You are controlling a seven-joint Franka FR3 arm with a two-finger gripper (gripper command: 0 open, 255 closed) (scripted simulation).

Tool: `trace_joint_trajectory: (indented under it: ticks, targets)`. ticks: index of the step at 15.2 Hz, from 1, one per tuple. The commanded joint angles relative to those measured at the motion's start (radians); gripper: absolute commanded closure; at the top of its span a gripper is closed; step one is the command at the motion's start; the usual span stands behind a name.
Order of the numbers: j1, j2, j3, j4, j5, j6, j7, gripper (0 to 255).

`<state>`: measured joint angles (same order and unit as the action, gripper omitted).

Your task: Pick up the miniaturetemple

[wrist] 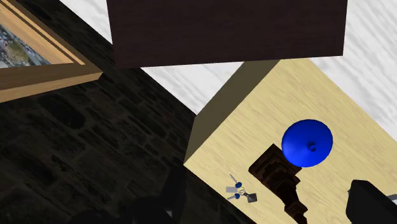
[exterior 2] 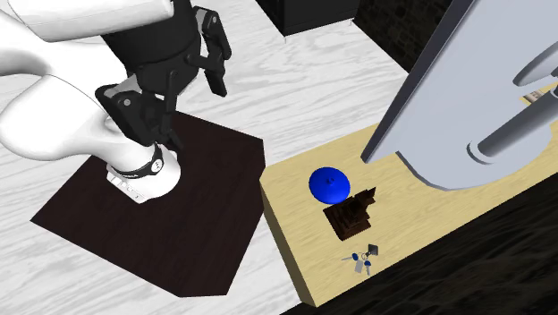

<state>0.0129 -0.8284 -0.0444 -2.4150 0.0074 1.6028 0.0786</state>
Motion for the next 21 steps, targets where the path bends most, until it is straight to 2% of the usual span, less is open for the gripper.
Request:
trace_joint_trajectory:
  ticks: [1, 11, 21]
  targets:
    - [0.0, 0.0, 0.0, 0.0, 0.0, 0.0, 0.0, 0]
    - [0.014, 0.357, 0.073, 0.042, 0.088, 0.234, 0.154, 0]
    - [0.028, 0.762, 0.115, 0.212, 0.146, 0.396, 0.282, 0]
